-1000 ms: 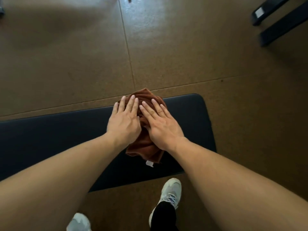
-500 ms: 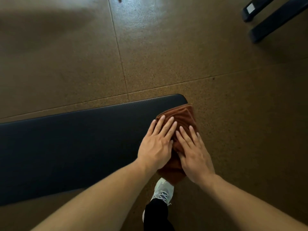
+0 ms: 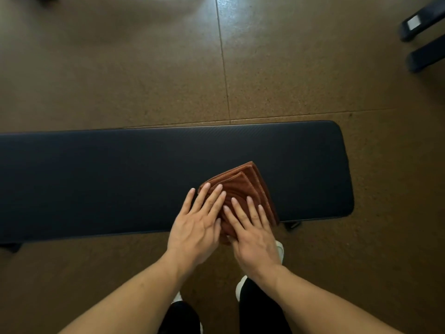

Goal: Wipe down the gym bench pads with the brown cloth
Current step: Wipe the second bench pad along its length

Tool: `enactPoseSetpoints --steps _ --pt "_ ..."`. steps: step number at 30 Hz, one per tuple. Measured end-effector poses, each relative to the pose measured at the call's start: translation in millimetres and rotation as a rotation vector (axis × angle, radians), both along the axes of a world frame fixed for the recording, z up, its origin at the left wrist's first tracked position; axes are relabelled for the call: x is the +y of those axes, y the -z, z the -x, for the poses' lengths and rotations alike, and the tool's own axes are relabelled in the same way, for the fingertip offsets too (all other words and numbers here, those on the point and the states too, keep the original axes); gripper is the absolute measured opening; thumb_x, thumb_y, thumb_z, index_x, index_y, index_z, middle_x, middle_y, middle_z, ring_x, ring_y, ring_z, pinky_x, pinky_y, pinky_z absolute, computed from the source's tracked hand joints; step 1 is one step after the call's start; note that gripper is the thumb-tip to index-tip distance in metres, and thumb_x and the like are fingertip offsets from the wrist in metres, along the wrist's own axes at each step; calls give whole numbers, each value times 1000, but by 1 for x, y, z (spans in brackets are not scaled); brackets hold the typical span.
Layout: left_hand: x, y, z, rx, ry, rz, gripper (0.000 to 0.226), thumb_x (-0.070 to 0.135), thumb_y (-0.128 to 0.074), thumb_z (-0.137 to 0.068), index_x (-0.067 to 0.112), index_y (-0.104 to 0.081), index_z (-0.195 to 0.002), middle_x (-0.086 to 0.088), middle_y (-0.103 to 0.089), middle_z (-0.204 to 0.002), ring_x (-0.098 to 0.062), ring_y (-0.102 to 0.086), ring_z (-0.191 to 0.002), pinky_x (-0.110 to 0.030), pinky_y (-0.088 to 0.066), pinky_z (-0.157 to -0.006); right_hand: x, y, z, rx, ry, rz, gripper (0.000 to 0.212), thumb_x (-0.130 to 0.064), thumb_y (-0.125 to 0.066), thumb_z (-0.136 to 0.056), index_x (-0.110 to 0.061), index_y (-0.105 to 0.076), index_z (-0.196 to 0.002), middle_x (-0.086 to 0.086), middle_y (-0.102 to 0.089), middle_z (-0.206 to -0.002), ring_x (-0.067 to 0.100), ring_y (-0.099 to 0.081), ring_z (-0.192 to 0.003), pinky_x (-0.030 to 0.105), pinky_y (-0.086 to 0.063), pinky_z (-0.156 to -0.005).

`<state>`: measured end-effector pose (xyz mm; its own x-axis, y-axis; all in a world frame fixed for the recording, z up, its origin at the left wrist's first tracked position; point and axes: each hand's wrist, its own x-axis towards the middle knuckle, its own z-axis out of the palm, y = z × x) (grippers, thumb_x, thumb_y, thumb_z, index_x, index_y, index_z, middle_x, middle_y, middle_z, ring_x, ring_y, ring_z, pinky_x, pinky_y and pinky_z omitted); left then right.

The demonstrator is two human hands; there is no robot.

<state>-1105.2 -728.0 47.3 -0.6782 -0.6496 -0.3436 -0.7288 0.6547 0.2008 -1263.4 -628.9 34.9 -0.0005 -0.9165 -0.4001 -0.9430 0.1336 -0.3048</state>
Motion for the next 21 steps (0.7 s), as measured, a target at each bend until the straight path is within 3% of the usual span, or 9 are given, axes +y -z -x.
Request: enactPoseSetpoints --steps 6,12,16,21 --pt "-27 0 -133 -76 -126 66 63 40 -29 -102 14 -29 -159 -4 -24 -168 -25 -14 -157 -53 -12 -127 -55 -8 -121 -99 -151 -24 61 -46 -25 -107 -35 -5 -164 -7 6 -172 21 23 -157 48 7 -127" --pt "-39 1 -227 -177 -245 113 63 42 -25 -103 14 -29 -159 -6 -26 -166 -27 -18 -156 -55 -11 -127 -99 -6 -186 -98 -406 -25 64 -44 -30 -111 -36 5 -164 -7 18 -171 23 31 -153 49 13 -127" --pt "-33 5 -223 -139 -340 70 62 43 -20 -105 16 -23 -161 -6 -19 -168 -28 -11 -157 -54 -15 -127 -101 -4 -176 -23 -499 -3 71 -32 -35 -110 -35 14 -162 -7 26 -168 21 33 -152 48 13 -127" --pt "-22 7 -185 -67 -418 21 63 45 -16 -104 20 -15 -162 -4 -9 -170 -26 0 -158 -50 -13 -127 -94 -11 -143 -37 -495 -18 70 -28 -34 -110 -35 13 -162 -8 24 -168 18 34 -151 47 12 -127"
